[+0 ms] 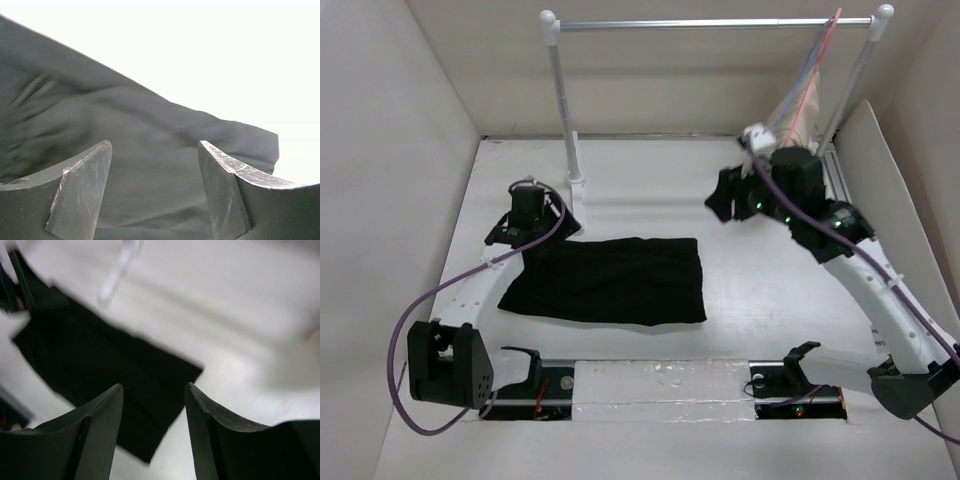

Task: Place the trousers on the hanger
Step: Fold the trousers at the center of the board, then pick up the hanger from the clothesline.

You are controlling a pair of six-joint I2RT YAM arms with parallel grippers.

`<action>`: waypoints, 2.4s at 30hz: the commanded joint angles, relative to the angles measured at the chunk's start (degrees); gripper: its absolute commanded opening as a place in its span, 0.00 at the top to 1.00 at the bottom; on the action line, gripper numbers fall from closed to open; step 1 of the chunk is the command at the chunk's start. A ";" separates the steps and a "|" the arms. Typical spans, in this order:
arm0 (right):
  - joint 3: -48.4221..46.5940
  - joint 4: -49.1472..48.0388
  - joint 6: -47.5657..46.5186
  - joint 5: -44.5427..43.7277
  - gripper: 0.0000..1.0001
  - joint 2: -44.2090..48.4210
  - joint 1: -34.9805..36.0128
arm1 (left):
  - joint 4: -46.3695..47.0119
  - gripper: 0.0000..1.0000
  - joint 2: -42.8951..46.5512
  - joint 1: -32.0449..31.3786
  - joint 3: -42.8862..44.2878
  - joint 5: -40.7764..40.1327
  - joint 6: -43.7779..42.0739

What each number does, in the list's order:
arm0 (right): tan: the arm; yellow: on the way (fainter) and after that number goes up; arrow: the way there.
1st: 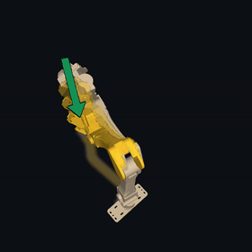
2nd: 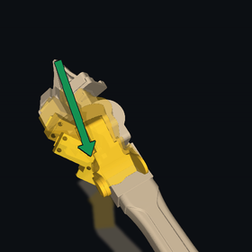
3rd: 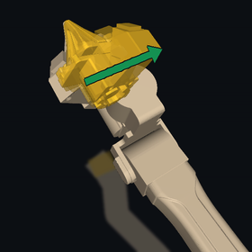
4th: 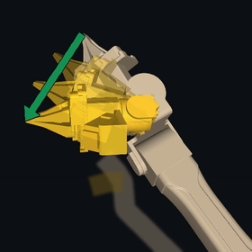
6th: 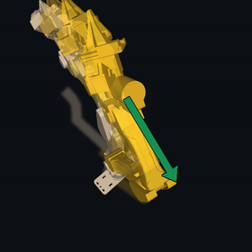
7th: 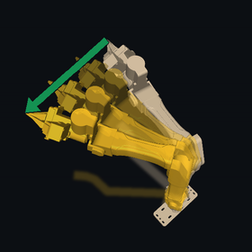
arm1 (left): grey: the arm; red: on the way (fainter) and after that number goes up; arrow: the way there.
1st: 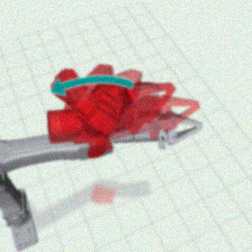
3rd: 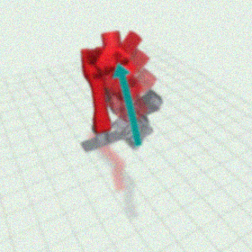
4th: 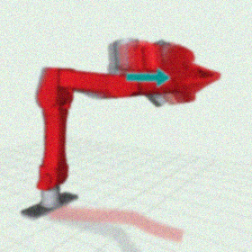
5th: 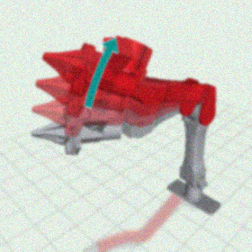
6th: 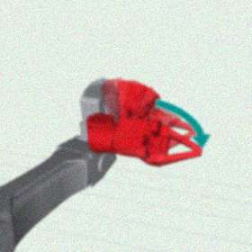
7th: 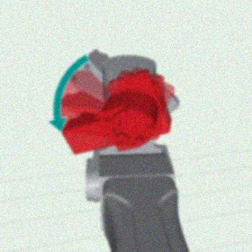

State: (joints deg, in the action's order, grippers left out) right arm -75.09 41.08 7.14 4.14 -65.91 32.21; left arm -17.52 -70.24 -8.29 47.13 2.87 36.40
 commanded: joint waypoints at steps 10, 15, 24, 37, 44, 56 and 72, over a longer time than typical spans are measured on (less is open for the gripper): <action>-31.77 -13.48 5.15 6.92 0.41 -18.01 -27.45 | 2.32 0.35 7.92 -3.75 4.72 9.78 -4.58; -35.65 -16.81 10.17 13.52 0.38 -24.87 -33.43 | 2.93 0.35 8.36 -3.75 2.35 11.71 -6.17; -37.85 -14.01 12.37 4.48 0.32 -28.48 -33.44 | 4.33 0.35 7.75 -3.75 1.29 13.30 -6.35; -39.78 -11.29 10.80 -3.78 0.33 -34.55 -30.81 | 3.81 0.35 7.92 -3.75 1.47 12.60 -6.35; -40.49 -10.32 9.12 -7.66 0.54 -34.55 -29.66 | 4.16 0.36 6.70 -3.75 2.08 12.59 -6.52; -47.78 -6.89 1.83 0.16 0.46 -30.42 -30.80 | 4.95 0.36 4.50 -3.75 2.96 13.91 -6.43; -46.11 -6.01 0.77 0.52 0.43 -34.46 -33.26 | 5.30 0.36 4.06 -3.75 2.26 14.00 -6.70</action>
State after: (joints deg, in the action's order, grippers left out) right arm -120.01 35.38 8.75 4.27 -100.31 -1.80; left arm -14.31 -66.37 -12.03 48.47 16.27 30.61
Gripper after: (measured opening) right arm 0.568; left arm 0.643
